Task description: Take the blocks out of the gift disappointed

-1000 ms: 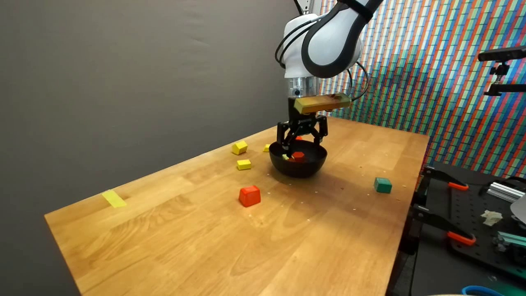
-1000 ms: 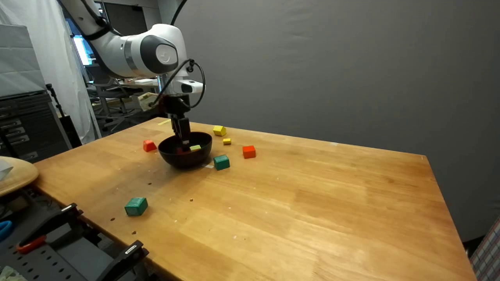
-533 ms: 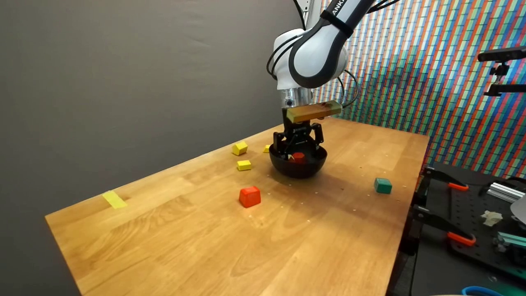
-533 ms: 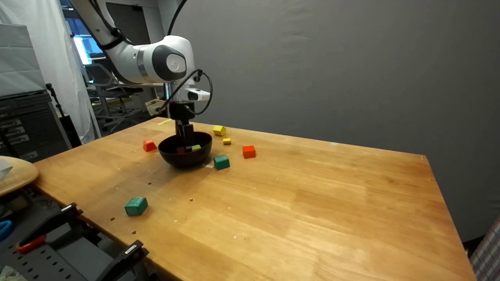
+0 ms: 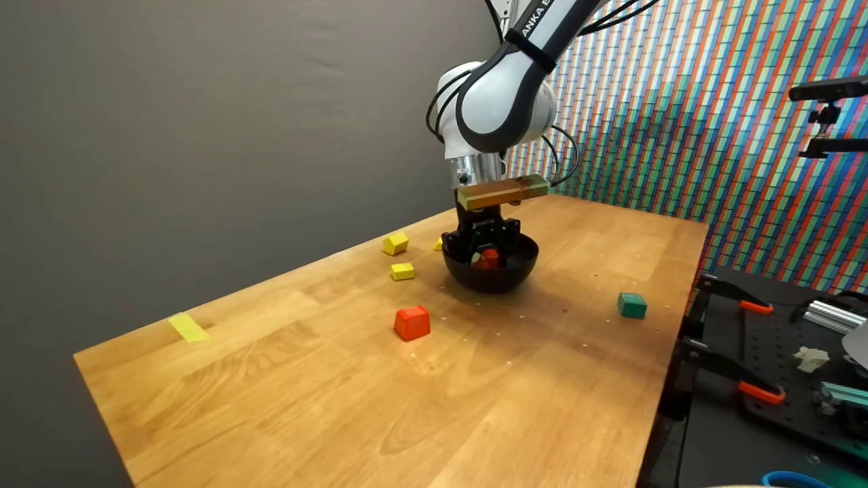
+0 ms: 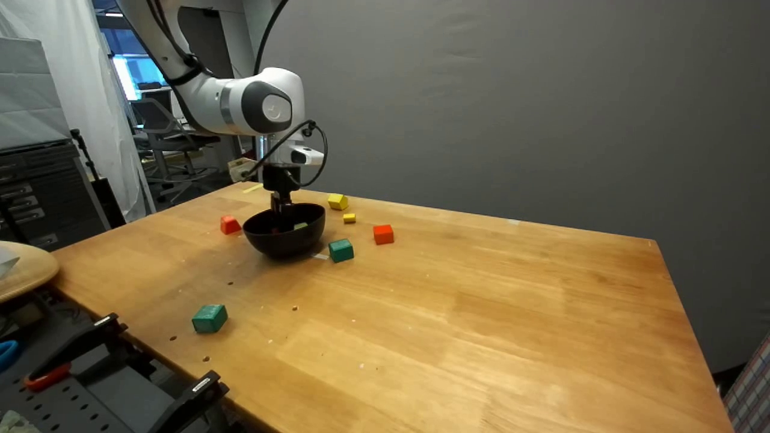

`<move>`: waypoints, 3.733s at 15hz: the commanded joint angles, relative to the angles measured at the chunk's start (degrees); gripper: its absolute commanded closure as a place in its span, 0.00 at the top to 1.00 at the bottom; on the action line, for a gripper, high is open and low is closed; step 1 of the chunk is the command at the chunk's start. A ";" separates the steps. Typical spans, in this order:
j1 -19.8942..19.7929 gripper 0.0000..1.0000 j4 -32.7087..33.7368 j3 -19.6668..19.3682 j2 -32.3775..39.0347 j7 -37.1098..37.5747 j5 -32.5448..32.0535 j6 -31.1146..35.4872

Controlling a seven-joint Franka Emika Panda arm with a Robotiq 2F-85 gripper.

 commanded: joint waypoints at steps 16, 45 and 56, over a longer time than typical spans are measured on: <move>-1.85 0.24 -12.17 5.17 -22.42 -8.38 10.67 -6.12; 3.55 1.00 -28.24 6.88 -31.79 -3.13 -12.79 4.40; 1.08 1.00 -26.67 7.14 -28.32 0.23 -9.11 7.74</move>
